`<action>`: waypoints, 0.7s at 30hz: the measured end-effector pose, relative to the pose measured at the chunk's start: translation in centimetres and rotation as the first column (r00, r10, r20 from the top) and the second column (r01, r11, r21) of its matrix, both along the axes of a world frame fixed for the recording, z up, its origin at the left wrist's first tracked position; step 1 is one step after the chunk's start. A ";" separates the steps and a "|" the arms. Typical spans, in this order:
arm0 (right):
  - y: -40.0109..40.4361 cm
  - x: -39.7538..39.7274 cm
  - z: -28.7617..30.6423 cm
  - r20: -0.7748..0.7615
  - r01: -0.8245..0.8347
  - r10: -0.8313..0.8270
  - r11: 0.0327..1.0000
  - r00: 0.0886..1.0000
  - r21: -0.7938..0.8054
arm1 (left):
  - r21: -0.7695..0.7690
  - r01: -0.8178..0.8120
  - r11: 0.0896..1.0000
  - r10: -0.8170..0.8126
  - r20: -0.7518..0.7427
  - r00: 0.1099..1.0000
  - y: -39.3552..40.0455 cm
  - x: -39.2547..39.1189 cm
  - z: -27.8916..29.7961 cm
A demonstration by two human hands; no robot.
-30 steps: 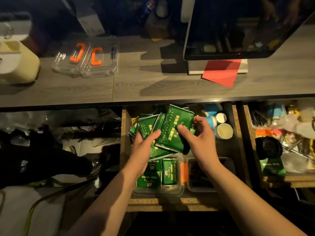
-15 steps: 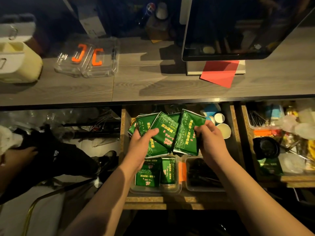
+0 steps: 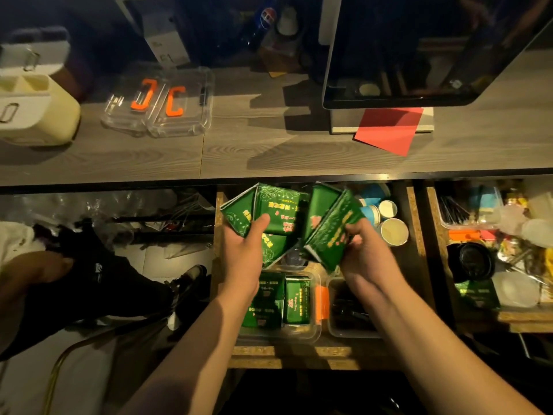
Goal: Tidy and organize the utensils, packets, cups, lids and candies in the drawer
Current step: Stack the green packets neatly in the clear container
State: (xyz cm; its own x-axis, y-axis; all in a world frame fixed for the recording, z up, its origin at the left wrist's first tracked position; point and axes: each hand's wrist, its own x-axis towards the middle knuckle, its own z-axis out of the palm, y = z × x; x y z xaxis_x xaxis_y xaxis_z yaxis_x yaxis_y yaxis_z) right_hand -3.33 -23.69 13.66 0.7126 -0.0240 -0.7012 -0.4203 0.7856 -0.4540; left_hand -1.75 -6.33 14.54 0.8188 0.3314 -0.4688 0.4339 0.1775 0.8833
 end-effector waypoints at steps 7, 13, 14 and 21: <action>2.9 0.1 0.1 -0.151 0.051 -0.047 0.998 0.987 0.022 | 0.063 0.097 0.993 -0.096 -0.006 0.995 -0.9 -0.8 0.5; 1.7 0.1 0.7 -0.068 0.009 -0.032 0.950 0.997 -0.314 | 0.053 0.152 0.987 -0.148 -0.073 0.986 0.1 -0.5 0.3; 1.2 0.2 0.8 -0.046 0.015 -0.034 0.936 0.998 -0.352 | 0.048 0.153 0.987 -0.149 -0.080 0.986 0.4 -0.3 0.6; -1.3 1.3 3.0 0.116 -0.158 0.250 0.844 0.961 -0.512 | 0.014 0.308 0.951 -0.304 -0.134 0.943 1.8 0.6 0.8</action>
State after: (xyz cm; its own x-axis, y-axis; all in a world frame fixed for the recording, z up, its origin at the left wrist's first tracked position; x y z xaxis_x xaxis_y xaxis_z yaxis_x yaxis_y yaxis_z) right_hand -2.05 -24.95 16.71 0.8471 -0.1741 -0.5021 -0.4257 0.3432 -0.8372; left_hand -1.13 -4.56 15.32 0.8169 0.0919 -0.5694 0.5726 -0.0112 0.8197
